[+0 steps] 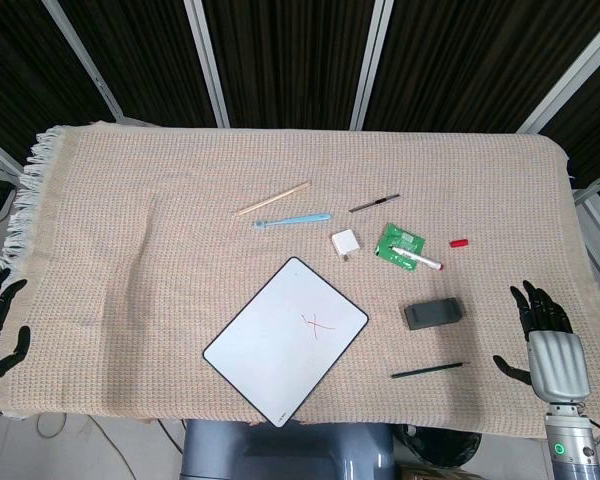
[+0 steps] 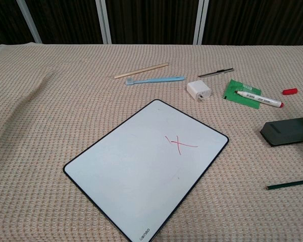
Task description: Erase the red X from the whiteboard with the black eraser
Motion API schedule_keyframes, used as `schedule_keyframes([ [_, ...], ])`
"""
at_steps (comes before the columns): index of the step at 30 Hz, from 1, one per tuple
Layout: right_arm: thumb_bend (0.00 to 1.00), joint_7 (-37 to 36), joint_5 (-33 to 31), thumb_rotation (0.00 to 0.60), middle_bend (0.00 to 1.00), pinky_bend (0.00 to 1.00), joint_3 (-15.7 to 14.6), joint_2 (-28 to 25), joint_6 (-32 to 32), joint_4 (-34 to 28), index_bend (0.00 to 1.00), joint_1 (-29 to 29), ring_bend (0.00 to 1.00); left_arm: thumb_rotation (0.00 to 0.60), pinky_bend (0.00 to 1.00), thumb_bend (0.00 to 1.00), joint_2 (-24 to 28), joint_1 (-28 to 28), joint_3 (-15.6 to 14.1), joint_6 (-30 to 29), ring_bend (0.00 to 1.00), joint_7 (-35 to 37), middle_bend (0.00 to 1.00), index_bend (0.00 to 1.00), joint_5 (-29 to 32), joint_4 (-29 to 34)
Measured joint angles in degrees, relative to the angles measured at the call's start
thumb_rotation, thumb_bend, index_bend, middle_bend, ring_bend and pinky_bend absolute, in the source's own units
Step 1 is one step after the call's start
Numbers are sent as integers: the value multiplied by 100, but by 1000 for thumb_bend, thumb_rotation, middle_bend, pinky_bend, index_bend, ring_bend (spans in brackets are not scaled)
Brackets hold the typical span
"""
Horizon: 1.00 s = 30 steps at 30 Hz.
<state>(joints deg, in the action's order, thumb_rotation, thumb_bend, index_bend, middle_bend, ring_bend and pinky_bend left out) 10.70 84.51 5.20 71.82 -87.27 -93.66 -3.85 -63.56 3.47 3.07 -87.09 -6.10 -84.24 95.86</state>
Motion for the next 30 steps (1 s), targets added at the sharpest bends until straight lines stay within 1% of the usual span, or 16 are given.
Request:
schedule_keyframes([
  [15,65,-192,116,600,16,151,-67,-78,38,-72,0,-6,40,600,0,476,8,-9,4,-8,0,7,11,123,8,8],
  [21,65,-241,103,600,17,151,-91,-92,148,-55,0,-40,40,600,0,476,-12,5,15,15,0,-37,11,123,35,17],
  [25,64,-433,188,600,20,151,-137,-126,280,-21,0,-106,41,600,0,476,-23,-8,12,-16,0,-36,11,123,25,57],
  [27,64,-541,255,600,41,151,-161,-148,342,16,0,-149,42,600,0,476,-27,-11,22,-28,0,-33,11,122,28,61],
  [30,69,-756,326,600,97,151,-183,-200,511,85,0,-256,51,600,0,476,-28,-6,24,-1,0,-50,11,122,55,55],
])
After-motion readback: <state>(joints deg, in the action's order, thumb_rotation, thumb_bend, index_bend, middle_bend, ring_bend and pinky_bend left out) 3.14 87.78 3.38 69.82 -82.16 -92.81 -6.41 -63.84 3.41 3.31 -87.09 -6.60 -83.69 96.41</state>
